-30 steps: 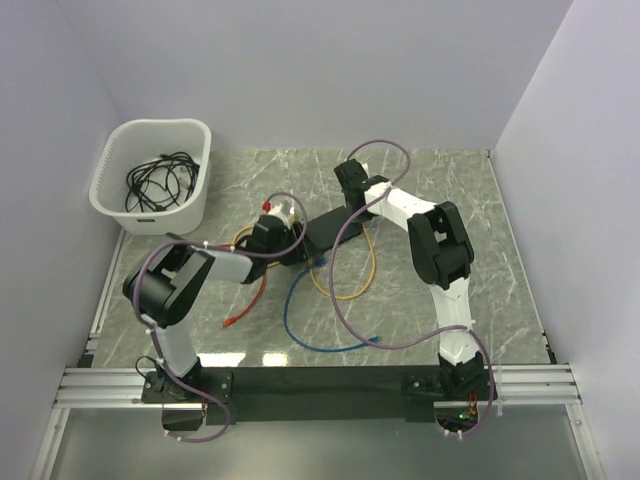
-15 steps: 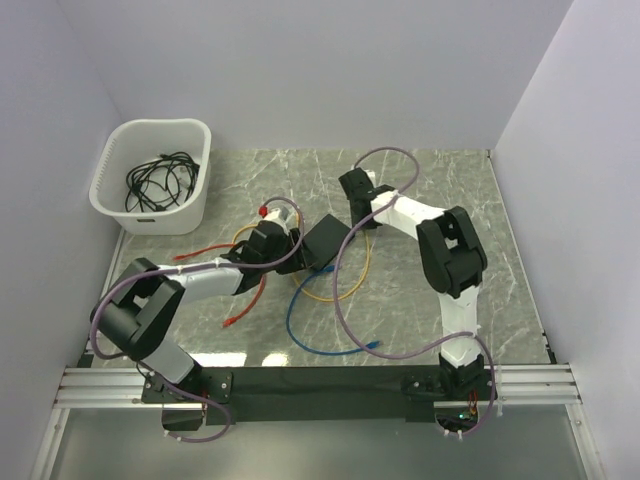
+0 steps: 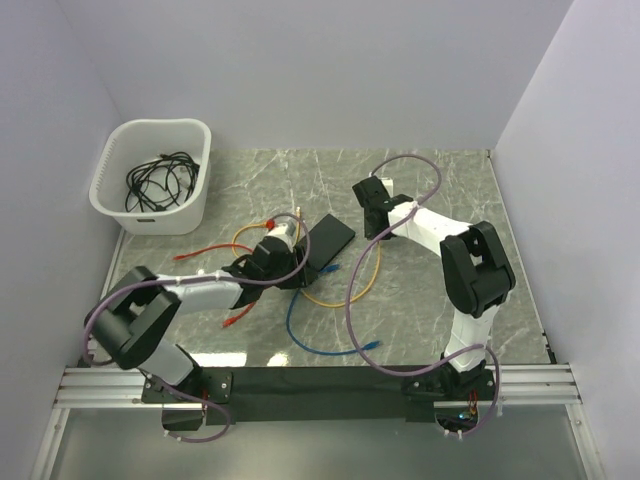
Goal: Insert the plug into the switch port
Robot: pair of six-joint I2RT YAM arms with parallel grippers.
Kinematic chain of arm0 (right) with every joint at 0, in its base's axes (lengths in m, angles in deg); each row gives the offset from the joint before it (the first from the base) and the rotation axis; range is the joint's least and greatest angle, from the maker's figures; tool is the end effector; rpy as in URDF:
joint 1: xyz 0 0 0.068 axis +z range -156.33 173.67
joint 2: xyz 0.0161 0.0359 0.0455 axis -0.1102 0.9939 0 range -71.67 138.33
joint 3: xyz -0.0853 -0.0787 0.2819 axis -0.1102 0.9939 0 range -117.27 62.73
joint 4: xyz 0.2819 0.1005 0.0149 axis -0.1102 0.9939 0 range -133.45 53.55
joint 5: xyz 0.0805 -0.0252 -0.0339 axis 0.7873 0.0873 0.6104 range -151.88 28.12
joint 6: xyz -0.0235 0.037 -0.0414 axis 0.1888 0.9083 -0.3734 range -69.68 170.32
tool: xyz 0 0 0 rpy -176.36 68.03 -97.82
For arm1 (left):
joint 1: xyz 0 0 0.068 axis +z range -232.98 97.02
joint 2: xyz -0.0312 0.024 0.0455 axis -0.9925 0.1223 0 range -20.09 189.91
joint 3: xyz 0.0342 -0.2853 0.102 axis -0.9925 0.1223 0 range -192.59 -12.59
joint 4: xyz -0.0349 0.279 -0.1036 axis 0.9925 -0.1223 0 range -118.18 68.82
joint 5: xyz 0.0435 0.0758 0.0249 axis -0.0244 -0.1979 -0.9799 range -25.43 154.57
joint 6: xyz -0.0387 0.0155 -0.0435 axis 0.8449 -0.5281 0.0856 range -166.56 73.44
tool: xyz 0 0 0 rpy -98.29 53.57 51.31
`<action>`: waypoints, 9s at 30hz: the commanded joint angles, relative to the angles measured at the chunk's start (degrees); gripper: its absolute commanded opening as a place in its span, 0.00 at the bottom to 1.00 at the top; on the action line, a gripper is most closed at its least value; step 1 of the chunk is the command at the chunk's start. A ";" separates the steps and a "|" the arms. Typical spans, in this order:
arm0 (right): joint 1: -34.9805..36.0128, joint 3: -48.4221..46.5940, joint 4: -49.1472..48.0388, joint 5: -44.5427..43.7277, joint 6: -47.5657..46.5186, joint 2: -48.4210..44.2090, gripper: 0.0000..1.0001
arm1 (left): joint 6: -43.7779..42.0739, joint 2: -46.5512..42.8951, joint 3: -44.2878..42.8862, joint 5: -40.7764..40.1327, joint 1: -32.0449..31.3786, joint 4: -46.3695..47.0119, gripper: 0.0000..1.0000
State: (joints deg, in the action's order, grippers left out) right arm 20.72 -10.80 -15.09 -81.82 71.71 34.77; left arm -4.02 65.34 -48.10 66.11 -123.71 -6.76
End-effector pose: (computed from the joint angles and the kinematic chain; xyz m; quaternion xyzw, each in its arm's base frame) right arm 0.3915 0.1828 0.1920 -0.0042 0.9550 -0.0527 0.2917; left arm 0.2436 -0.2114 0.1610 -0.0078 0.8889 -0.3131 0.3342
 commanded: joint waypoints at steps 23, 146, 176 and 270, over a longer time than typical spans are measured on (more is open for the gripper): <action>0.90 3.66 -3.84 3.42 1.38 -2.19 0.00 | -7.11 2.58 -3.25 -2.60 -2.78 -2.72 0.00; 17.43 -7.58 -4.01 11.51 -12.77 3.87 0.00 | -14.42 31.55 -12.83 33.35 16.74 27.95 0.47; 16.90 -9.77 -13.33 11.42 -11.72 6.07 0.00 | -17.49 32.87 -9.85 32.38 13.40 28.65 0.42; 28.50 -26.74 4.15 3.87 11.83 19.25 0.53 | -12.49 -20.47 -1.23 -9.89 24.21 -7.12 0.81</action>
State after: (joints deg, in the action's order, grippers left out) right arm 48.76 -33.62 -13.95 -74.37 81.52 52.93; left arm -14.68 46.85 -50.04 57.11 -100.17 -15.07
